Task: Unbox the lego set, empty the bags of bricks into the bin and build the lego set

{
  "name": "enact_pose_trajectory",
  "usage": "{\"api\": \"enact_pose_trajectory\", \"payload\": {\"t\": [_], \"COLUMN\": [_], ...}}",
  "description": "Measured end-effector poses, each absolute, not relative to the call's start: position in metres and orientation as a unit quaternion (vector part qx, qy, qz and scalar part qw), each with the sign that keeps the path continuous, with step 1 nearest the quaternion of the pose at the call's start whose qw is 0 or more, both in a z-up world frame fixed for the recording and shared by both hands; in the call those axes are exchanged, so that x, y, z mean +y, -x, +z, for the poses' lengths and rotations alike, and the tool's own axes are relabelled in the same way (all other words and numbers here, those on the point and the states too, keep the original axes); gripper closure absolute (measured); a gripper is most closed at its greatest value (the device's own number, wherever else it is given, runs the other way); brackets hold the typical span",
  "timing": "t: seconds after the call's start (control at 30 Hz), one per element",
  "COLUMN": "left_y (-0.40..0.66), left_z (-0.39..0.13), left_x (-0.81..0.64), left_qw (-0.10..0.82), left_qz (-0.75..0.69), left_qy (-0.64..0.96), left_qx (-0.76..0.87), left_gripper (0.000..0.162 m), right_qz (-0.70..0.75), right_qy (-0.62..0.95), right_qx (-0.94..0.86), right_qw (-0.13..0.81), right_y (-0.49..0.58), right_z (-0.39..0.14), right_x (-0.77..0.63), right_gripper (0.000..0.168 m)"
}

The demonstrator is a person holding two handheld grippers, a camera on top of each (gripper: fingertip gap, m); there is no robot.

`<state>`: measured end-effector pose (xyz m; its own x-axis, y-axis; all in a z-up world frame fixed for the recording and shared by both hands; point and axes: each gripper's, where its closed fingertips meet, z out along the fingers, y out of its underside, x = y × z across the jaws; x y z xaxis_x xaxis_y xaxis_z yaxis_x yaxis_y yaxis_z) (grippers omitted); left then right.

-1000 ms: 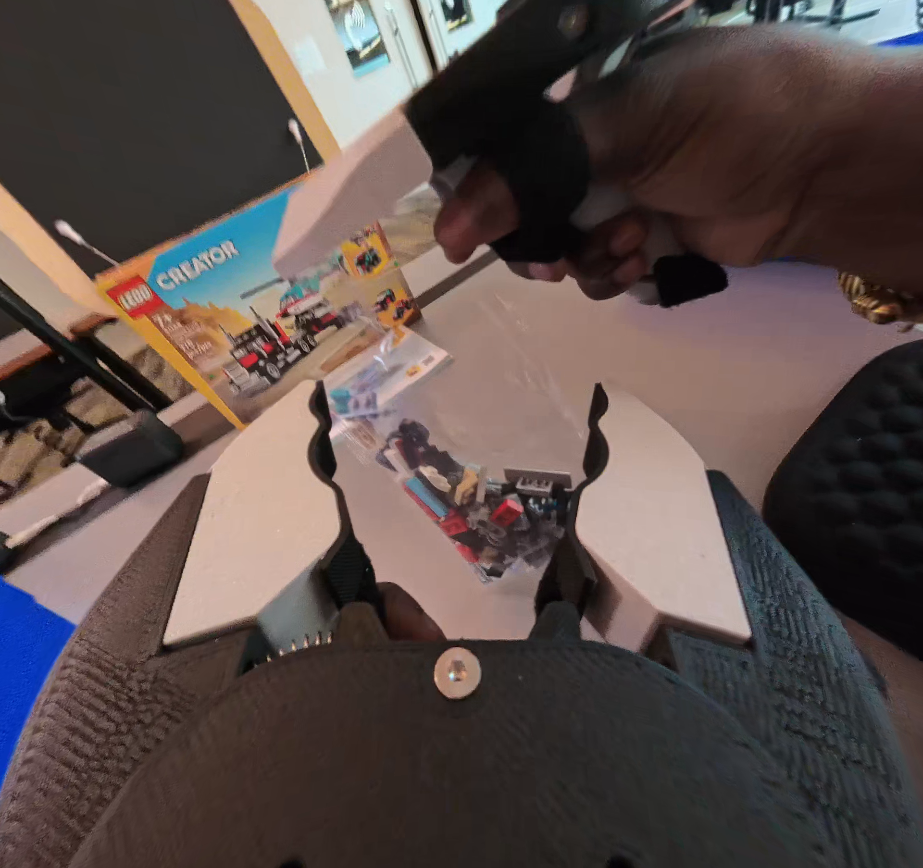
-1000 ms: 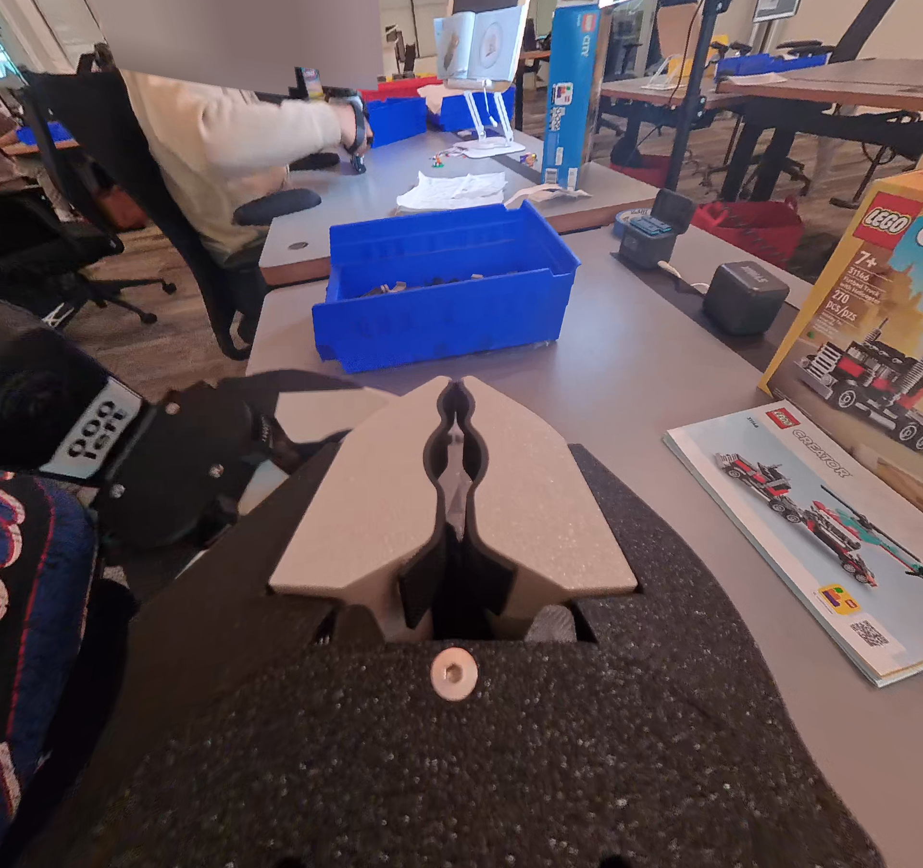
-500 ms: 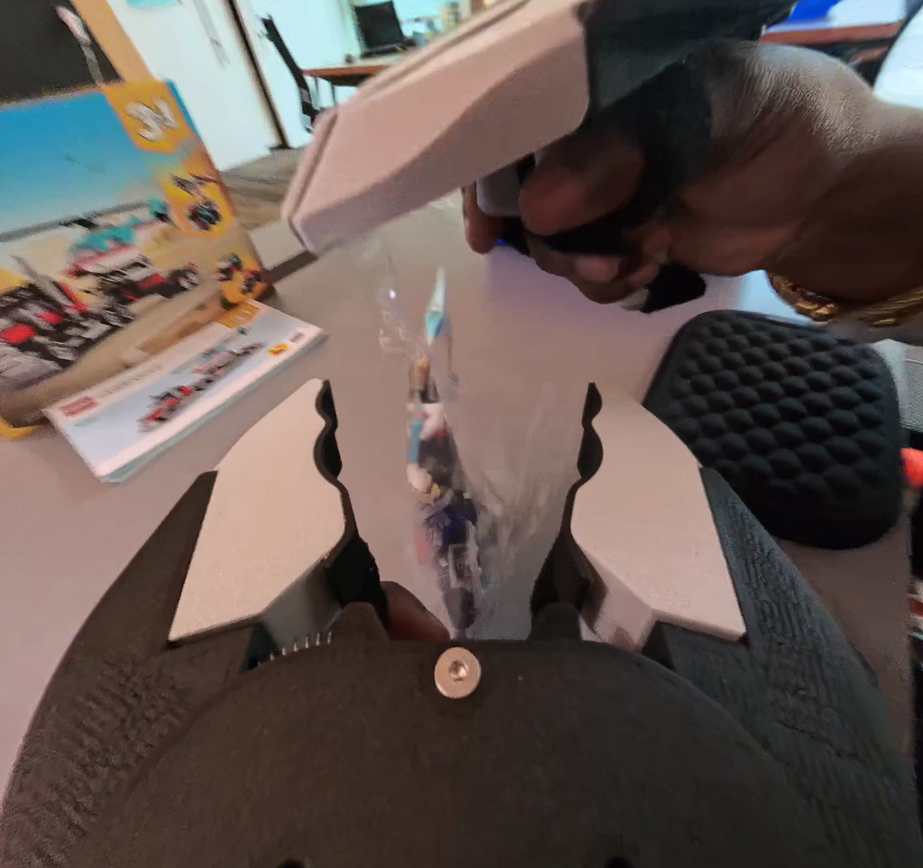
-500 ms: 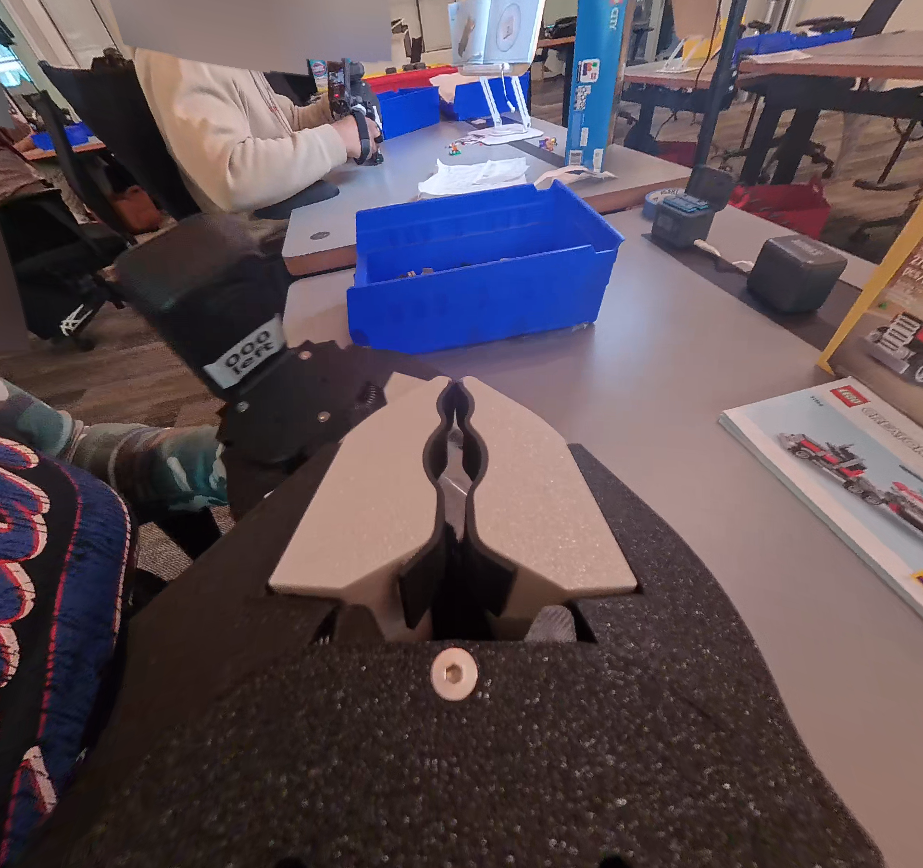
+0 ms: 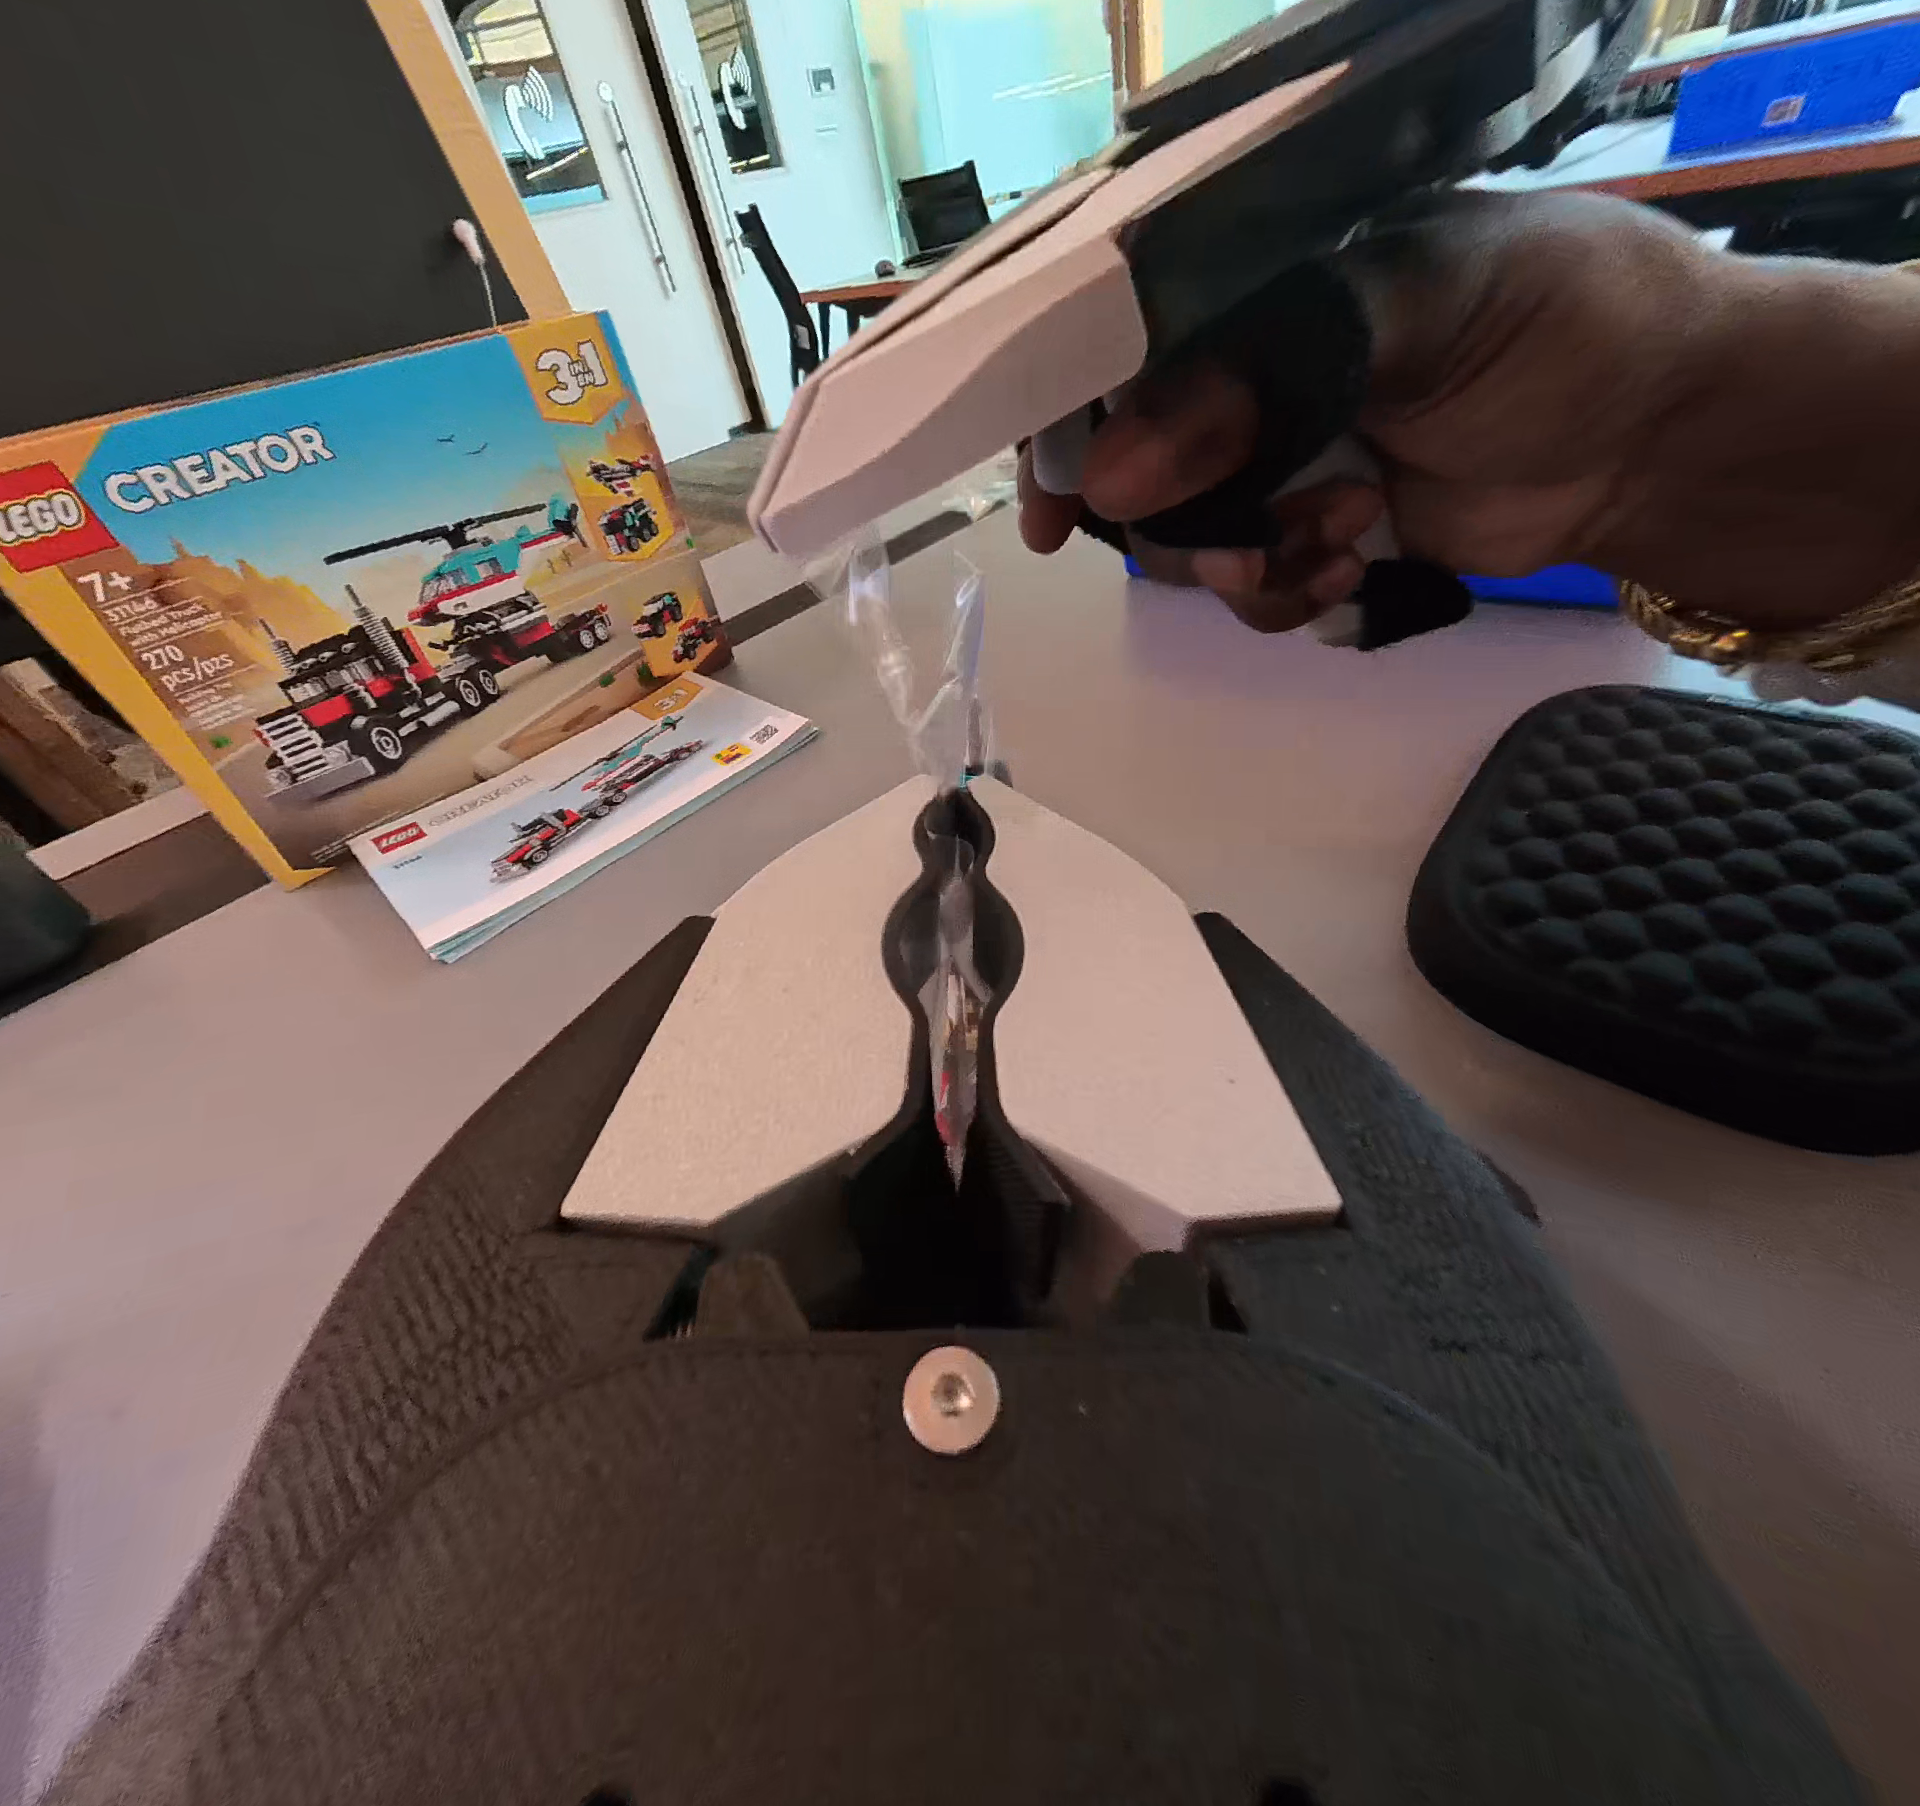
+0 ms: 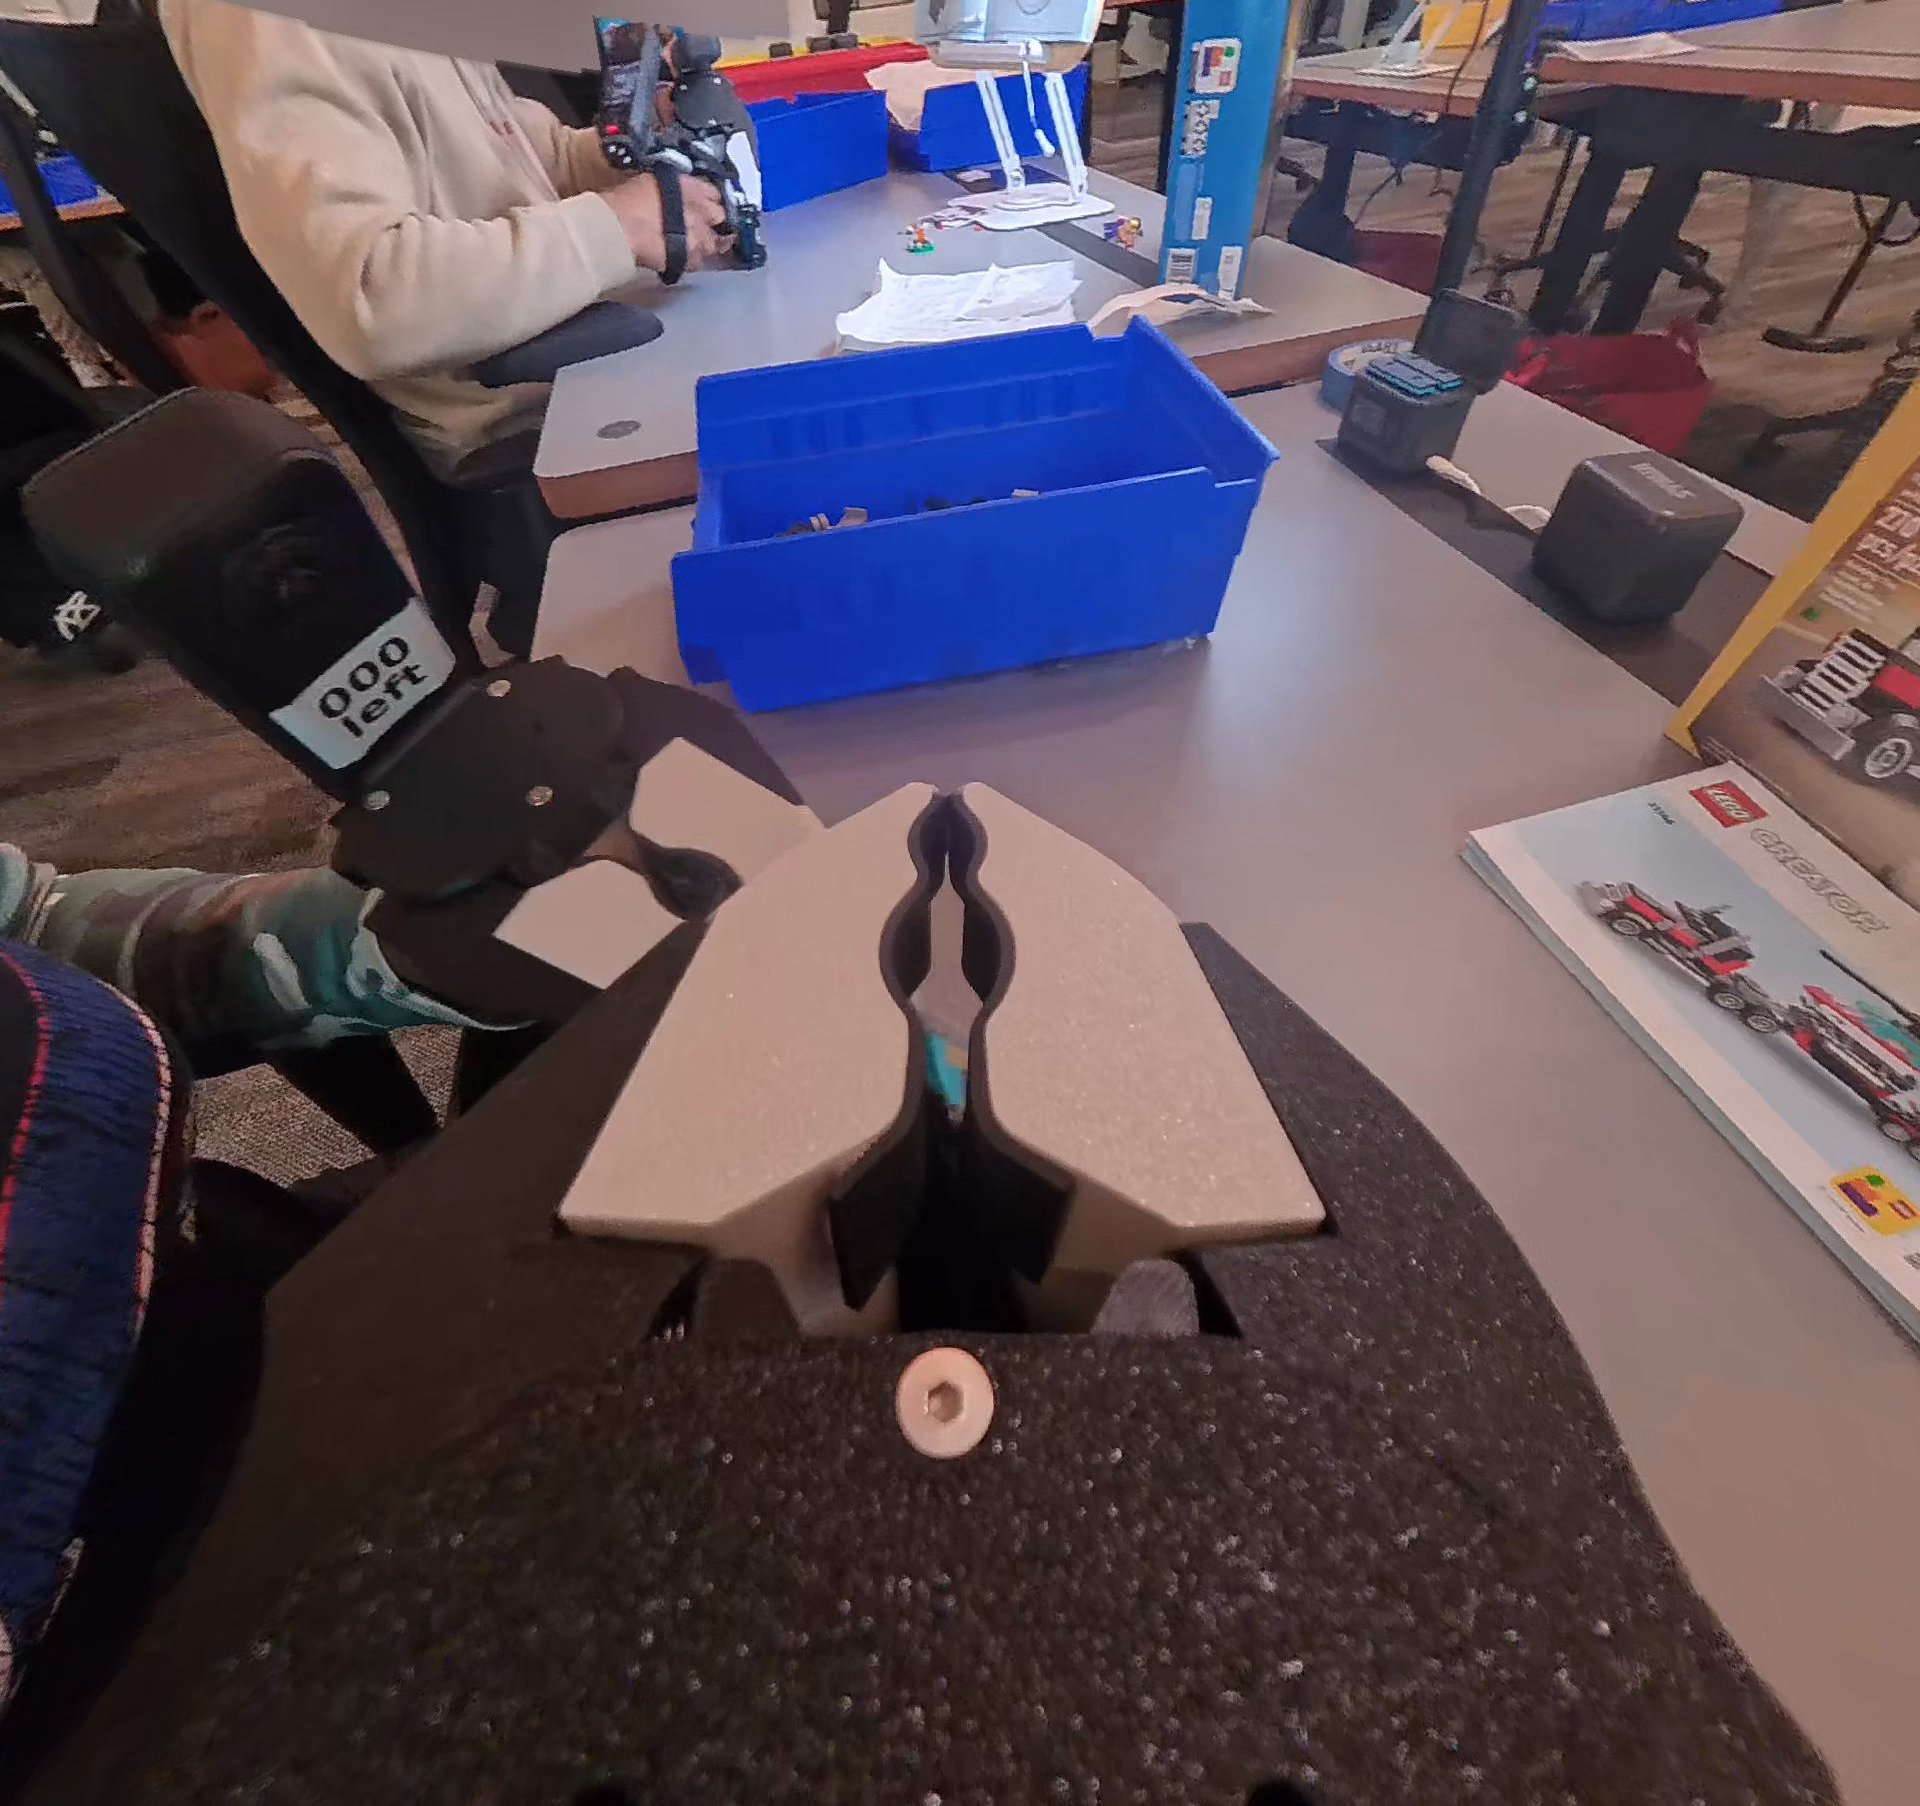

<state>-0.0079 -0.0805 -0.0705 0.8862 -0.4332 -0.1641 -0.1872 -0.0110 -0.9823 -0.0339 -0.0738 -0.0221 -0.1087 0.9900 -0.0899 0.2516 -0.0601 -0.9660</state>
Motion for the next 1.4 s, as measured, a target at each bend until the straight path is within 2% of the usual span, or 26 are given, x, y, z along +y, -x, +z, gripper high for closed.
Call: {"api": "enact_pose_trajectory", "payload": {"t": [0.7, 0.9, 1.03, 1.27, 1.33, 1.4], "left_y": [0.015, 0.014, 0.015, 0.013, 0.014, 0.013], "left_z": [-0.073, -0.074, -0.073, -0.074, -0.074, -0.074], "left_x": [-0.088, -0.091, -0.091, -0.086, -0.085, -0.083], "left_qw": [0.667, 0.667, 0.669, 0.663, 0.661, 0.657], "left_qz": [-0.131, -0.128, -0.123, -0.128, -0.127, -0.129], "left_qy": [0.700, 0.697, 0.693, 0.696, 0.698, 0.700], "left_qx": [0.219, 0.230, 0.239, 0.245, 0.245, 0.247], "left_gripper": [0.162, 0.162, 0.162, 0.162, 0.162, 0.162], "right_qz": [0.420, 0.359, 0.254, 0.096, 0.057, 0.038], "right_qy": [0.623, 0.654, 0.713, 0.827, 0.839, 0.851], "right_qx": [-0.474, -0.426, -0.400, -0.351, -0.343, -0.334], "right_qw": [0.460, 0.511, 0.517, 0.429, 0.418, 0.403], "right_y": [-0.014, -0.054, -0.104, -0.179, -0.193, -0.201], "right_z": [-0.003, 0.019, 0.033, -0.032, -0.052, -0.068], "right_x": [0.055, 0.113, 0.198, 0.335, 0.353, 0.362], "right_gripper": [0.168, 0.168, 0.168, 0.168, 0.160, 0.131]}}
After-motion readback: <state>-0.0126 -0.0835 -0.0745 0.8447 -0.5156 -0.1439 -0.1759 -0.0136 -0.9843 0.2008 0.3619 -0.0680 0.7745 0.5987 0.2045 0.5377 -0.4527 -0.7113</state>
